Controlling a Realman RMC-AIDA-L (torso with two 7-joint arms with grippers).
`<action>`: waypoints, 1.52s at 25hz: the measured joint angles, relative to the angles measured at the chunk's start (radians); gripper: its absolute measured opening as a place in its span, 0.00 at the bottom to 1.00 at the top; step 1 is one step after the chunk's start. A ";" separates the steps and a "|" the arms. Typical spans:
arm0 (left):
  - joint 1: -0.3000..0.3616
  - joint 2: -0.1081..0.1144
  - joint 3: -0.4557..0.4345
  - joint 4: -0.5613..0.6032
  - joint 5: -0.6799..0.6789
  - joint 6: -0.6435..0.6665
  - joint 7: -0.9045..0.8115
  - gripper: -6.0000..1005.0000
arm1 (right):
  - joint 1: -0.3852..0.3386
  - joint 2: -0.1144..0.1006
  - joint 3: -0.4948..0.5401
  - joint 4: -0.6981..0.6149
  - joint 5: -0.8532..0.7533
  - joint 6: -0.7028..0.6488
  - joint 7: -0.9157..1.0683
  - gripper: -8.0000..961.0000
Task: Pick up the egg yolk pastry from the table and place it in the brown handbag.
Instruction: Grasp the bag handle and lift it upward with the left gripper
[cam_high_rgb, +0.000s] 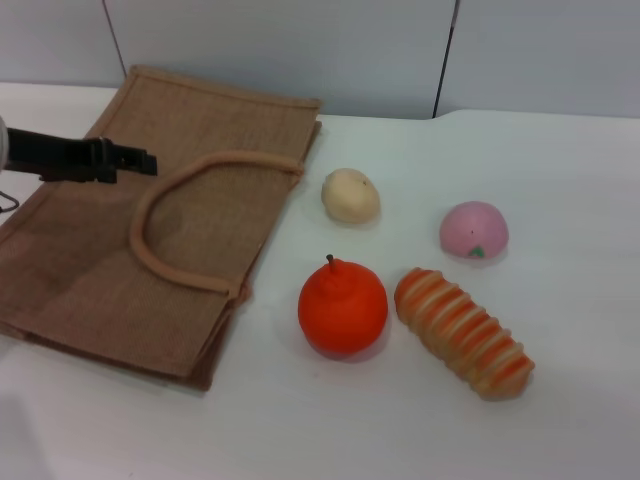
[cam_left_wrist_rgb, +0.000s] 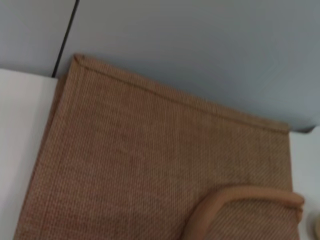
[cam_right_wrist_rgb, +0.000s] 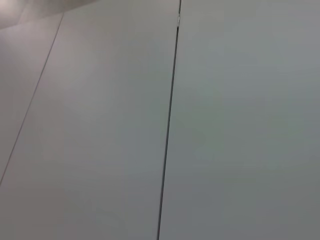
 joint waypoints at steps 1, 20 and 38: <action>-0.003 -0.001 0.009 -0.002 0.005 0.003 -0.003 0.72 | 0.000 0.000 0.000 0.000 0.000 0.000 0.000 0.93; -0.039 -0.022 0.215 -0.064 0.049 0.147 -0.063 0.72 | 0.003 0.002 0.002 0.000 0.002 0.000 0.000 0.93; -0.063 -0.016 0.216 -0.136 0.092 0.190 -0.045 0.72 | 0.005 0.002 0.002 0.000 0.005 0.000 0.000 0.93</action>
